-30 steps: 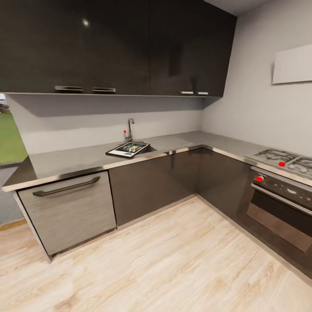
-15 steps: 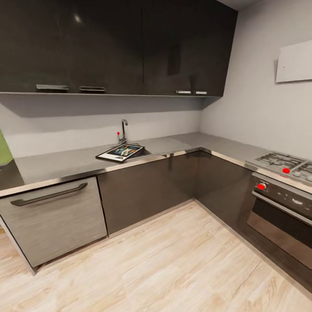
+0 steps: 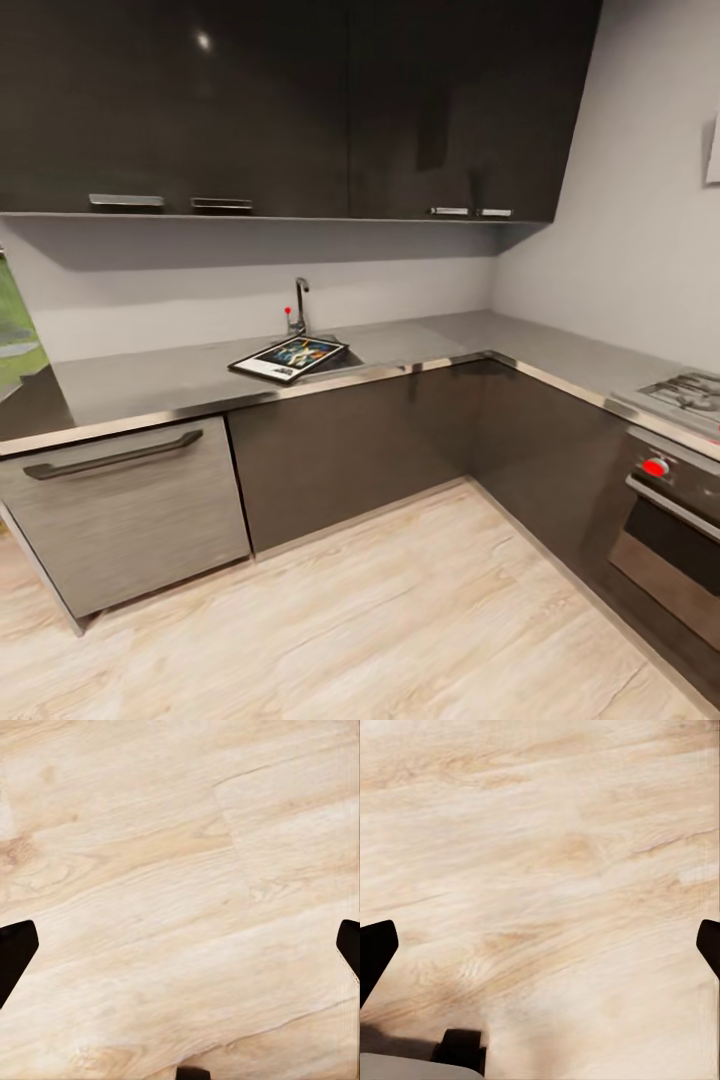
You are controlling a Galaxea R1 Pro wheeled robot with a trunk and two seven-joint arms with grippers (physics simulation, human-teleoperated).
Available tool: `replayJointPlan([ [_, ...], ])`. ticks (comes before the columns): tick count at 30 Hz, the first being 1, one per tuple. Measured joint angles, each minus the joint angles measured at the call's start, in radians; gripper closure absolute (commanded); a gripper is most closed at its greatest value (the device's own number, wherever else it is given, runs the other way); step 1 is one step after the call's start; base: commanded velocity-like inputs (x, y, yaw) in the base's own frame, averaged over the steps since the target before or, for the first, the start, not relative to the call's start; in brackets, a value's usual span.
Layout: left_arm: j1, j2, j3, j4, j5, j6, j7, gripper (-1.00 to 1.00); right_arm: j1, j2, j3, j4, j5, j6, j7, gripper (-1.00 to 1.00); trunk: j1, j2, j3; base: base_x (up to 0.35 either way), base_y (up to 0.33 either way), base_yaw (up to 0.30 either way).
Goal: Pick up the poster from the kitchen countertop and hang it on one of the wall nails in the kitchen.
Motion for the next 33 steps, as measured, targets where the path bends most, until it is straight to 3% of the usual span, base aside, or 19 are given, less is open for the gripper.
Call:
replayJointPlan([
  [22,0.0,0.0,0.0,0.001,-0.001,0.0,0.001,-1.0,0.0,0.0,0.0,0.0,0.0,0.0,0.0,-1.0,0.0,0.0,0.0,0.265,-0.208,0.284],
  [33,0.0,0.0,0.001,-0.001,0.0,-0.002,0.001,-1.0,0.0,-0.001,-0.003,0.0,0.0,0.0,0.0,-1.0,0.0,0.0,0.0,0.141,-0.113,0.05],
])
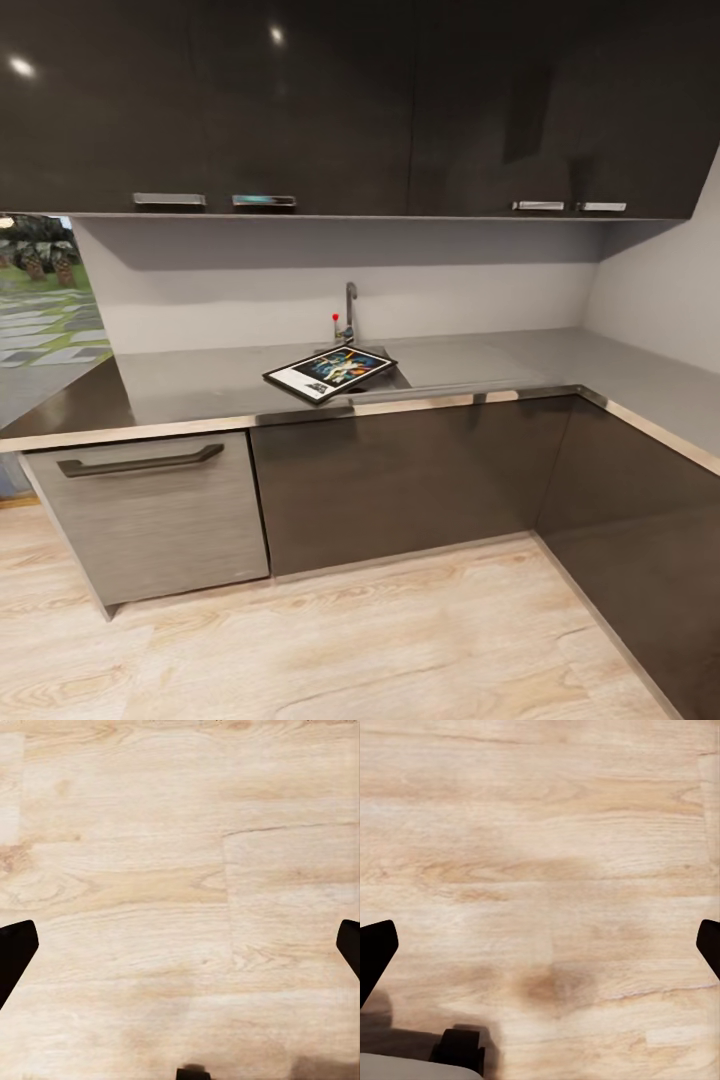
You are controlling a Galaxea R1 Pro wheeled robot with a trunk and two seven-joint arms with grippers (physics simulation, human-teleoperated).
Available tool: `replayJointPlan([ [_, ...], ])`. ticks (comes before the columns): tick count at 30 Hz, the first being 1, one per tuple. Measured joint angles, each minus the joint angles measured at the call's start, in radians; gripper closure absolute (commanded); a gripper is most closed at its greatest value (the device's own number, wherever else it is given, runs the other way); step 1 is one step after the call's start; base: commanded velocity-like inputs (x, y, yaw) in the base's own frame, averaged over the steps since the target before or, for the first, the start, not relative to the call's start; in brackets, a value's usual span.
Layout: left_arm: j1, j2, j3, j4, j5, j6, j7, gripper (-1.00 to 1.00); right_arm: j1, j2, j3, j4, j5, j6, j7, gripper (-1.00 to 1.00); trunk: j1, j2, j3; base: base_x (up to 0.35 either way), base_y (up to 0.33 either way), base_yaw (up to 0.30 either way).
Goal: Pick up the poster from the kitchen countertop and hang it on one of the wall nails in the kitchen.
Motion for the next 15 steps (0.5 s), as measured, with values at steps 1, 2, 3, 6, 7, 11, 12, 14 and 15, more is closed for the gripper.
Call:
replayJointPlan([
  [1,0.0,0.0,-0.001,-0.001,0.0,0.0,0.0,-1.0,0.0,0.0,0.0,0.0,0.0,0.0,0.0,-1.0,0.0,0.0,0.0,0.014,-0.012,0.003],
  [2,0.0,-0.001,-0.002,-0.002,0.0,0.0,0.0,-1.0,0.0,0.0,0.001,0.0,0.0,0.0,0.0,-1.0,0.0,0.0,0.0,0.006,-0.005,0.001],
  [3,0.0,-0.001,-0.004,-0.004,0.001,-0.001,0.0,-1.0,0.0,0.001,0.0,0.0,0.0,0.0,0.0,-1.0,0.0,0.0,0.0,0.005,-0.004,0.001],
  [6,0.0,-0.001,-0.007,-0.005,0.001,-0.001,0.0,-1.0,0.0,0.0,-0.001,-0.001,-0.001,0.0,0.0,-1.0,0.0,0.0,0.0,0.003,-0.002,0.001],
  [7,0.0,-0.002,-0.008,-0.006,0.001,-0.001,0.0,-1.0,0.0,0.0,-0.001,-0.001,-0.001,0.0,-0.001,-1.0,0.0,0.0,0.0,0.0,0.0,0.0],
  [11,0.0,-0.003,-0.01,-0.105,0.001,0.007,-0.002,-1.0,0.0,0.0,-0.002,-0.001,-0.002,0.0,-0.001,-1.0,0.0,0.0,0.0,0.0,0.0,0.0],
  [12,0.0,-0.003,-0.01,-0.144,0.001,0.015,-0.002,-1.0,0.0,0.0,-0.002,-0.001,-0.002,0.0,-0.001,-1.0,0.0,0.0,0.0,0.0,0.0,0.0],
  [14,0.0,-0.004,-0.011,-0.215,0.002,0.054,-0.003,-1.0,0.0,0.0,-0.002,-0.002,-0.002,0.0,-0.001,-1.0,0.0,0.0,0.0,0.0,0.0,0.0],
  [15,0.0,-0.004,-0.012,-0.244,0.002,0.076,-0.003,-1.0,0.0,0.0,-0.002,-0.002,-0.002,0.0,-0.001,-1.0,0.0,0.0,0.0,0.0,0.0,0.0],
])
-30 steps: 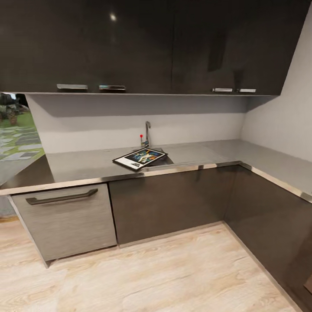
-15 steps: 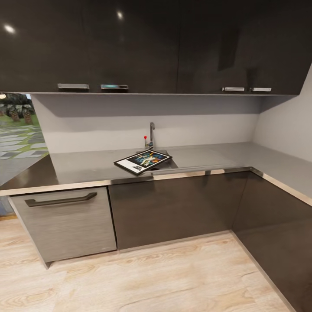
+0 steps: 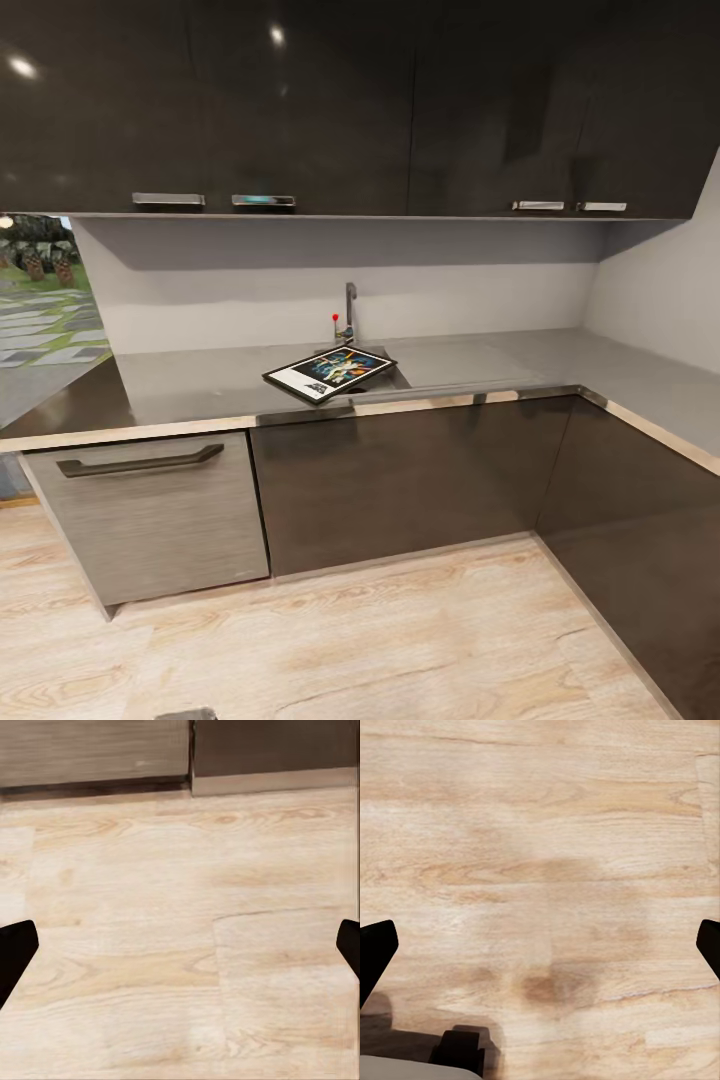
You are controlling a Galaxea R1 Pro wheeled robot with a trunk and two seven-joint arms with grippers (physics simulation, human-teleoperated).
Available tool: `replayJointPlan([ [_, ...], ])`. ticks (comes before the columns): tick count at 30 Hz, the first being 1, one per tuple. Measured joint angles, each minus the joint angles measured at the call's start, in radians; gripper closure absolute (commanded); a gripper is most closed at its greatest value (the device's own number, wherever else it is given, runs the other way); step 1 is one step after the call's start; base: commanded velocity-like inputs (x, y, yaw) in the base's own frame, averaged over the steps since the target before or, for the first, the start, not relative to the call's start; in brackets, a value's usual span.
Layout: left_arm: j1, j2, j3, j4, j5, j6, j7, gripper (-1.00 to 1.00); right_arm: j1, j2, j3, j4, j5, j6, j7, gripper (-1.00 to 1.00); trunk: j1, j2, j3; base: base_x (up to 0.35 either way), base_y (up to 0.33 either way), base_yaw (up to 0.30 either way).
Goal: Pick up the poster from the kitchen countertop and hang it on one of the wall nails in the kitchen.
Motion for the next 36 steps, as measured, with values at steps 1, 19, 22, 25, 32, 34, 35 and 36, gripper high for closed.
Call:
replayJointPlan([
  [1,0.0,0.0,-0.001,-0.031,0.0,0.023,0.0,-1.0,0.0,0.0,0.0,0.0,0.0,0.0,0.0,-1.0,0.0,0.0,0.0,0.0,0.0,0.0],
  [19,-0.243,-0.148,-0.077,-0.656,0.004,0.673,-0.001,-1.0,0.0,-0.002,-0.001,-0.001,0.001,0.0,-0.002,-1.0,0.0,0.0,0.0,0.0,0.0,0.0],
  [22,-0.351,-0.17,-0.092,-0.659,0.004,0.752,0.0,-1.0,0.0,-0.003,-0.001,-0.001,0.001,-0.001,-0.002,-1.0,0.0,0.0,0.0,0.0,0.0,0.0],
  [25,-0.522,-0.194,-0.101,-0.639,0.003,0.855,0.003,-1.0,0.0,-0.006,-0.001,-0.001,0.001,-0.001,-0.003,-1.0,0.0,0.0,0.0,0.0,0.0,0.0],
  [32,-0.989,-0.194,-0.106,-0.289,0.001,0.945,0.009,-1.0,0.001,-0.031,-0.028,-0.052,-0.006,-0.091,-0.002,-1.0,0.0,0.0,0.0,0.0,0.0,0.0],
  [34,-1.054,-0.194,-0.105,-0.21,0.001,0.946,0.01,-1.0,0.001,-0.034,-0.059,-0.059,-0.008,-0.123,-0.001,-1.0,0.0,0.0,0.0,0.0,0.0,0.0],
  [35,-1.084,-0.194,-0.105,-0.172,0.0,0.946,0.011,-1.0,0.002,-0.035,-0.077,-0.062,-0.009,-0.137,0.0,-1.0,0.0,0.0,0.0,0.0,0.0,0.0],
  [36,-1.113,-0.194,-0.105,-0.134,0.0,0.944,0.011,-1.0,0.002,-0.036,-0.095,-0.066,-0.009,-0.149,0.001,-1.0,0.0,0.0,0.0,0.0,0.0,0.0],
])
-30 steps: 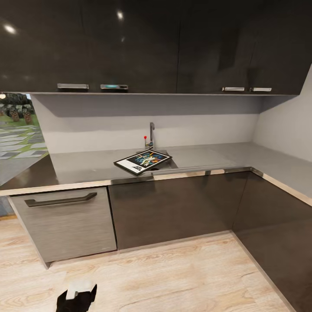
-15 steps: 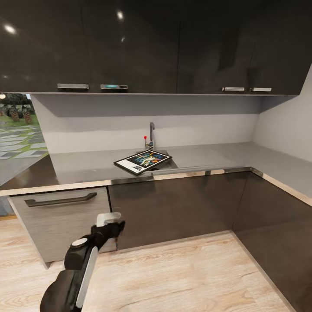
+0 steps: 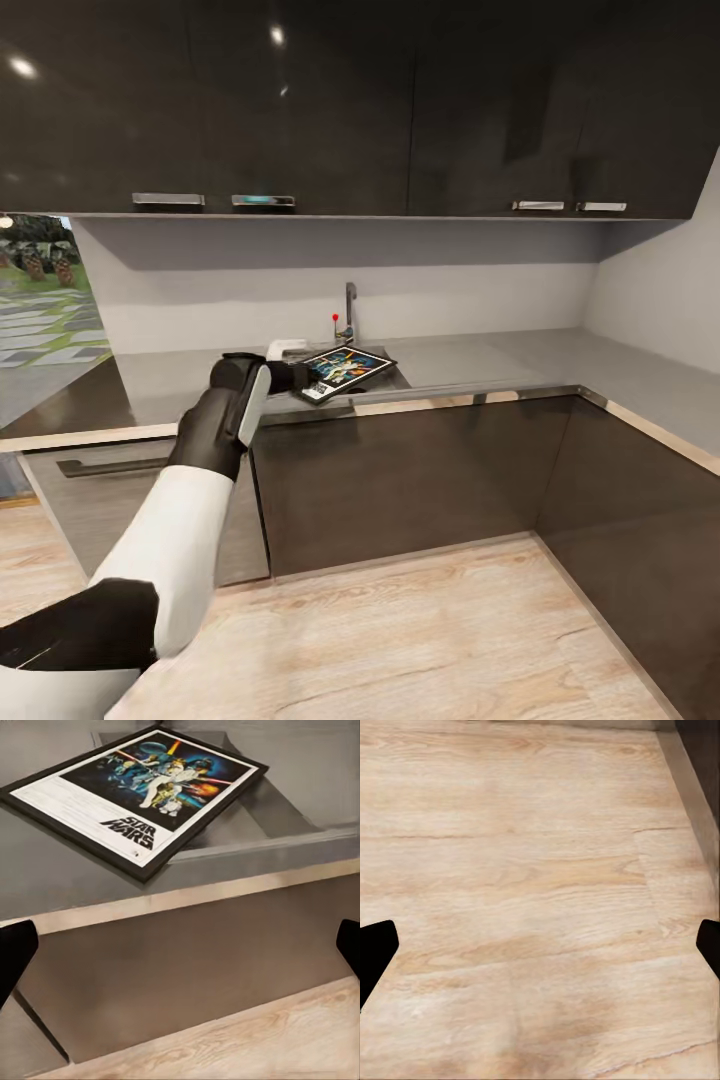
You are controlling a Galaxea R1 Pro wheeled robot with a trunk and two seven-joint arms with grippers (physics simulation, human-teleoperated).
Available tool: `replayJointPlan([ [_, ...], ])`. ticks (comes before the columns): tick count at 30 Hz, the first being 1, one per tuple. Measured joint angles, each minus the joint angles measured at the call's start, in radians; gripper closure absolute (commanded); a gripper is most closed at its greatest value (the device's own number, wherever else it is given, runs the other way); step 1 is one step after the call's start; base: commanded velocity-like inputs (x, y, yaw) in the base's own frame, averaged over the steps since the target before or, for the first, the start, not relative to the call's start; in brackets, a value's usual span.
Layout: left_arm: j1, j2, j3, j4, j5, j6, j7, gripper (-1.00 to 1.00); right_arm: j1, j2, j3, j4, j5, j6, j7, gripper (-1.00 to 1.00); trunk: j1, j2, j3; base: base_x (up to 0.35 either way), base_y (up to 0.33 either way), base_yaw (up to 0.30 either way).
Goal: Pick up the poster from the kitchen countertop and hang it on one of the wall nails in the kitchen.
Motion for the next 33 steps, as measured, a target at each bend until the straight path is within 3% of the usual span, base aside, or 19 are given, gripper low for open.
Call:
replayJointPlan([
  [2,-0.079,0.0,0.003,0.115,0.0,-0.012,0.003,-1.0,0.005,-0.001,-0.038,-0.027,-0.001,-0.024,0.002,-1.0,0.0,0.0,0.0,0.0,0.0,0.0],
  [6,-0.184,0.0,0.026,0.285,-0.002,-0.052,0.022,-1.0,0.025,-0.001,-0.064,-0.103,-0.001,-0.04,0.003,-1.0,0.0,0.0,0.0,0.0,0.0,0.0],
  [7,-0.233,0.001,0.046,0.366,-0.002,-0.081,0.048,-1.0,0.053,0.0,-0.07,-0.151,-0.002,-0.044,0.003,-1.0,0.0,0.0,0.0,0.0,0.0,0.0],
  [11,-0.321,0.001,0.095,0.497,0.0,-0.156,0.126,-1.0,0.13,0.004,-0.079,-0.279,-0.002,-0.05,0.003,-1.0,0.0,0.0,0.0,0.0,0.0,0.0],
  [18,-0.36,0.0,0.134,0.555,0.002,-0.236,0.164,-1.0,0.173,0.01,-0.083,-0.35,-0.001,-0.049,0.001,-1.0,0.0,0.0,0.0,0.001,0.0,0.0],
  [33,-0.365,0.003,0.14,0.565,0.002,-0.247,0.17,-1.0,0.178,0.011,-0.083,-0.328,0.0,-0.048,-0.001,-1.0,-0.001,0.0,0.0,0.253,0.0,0.0],
])
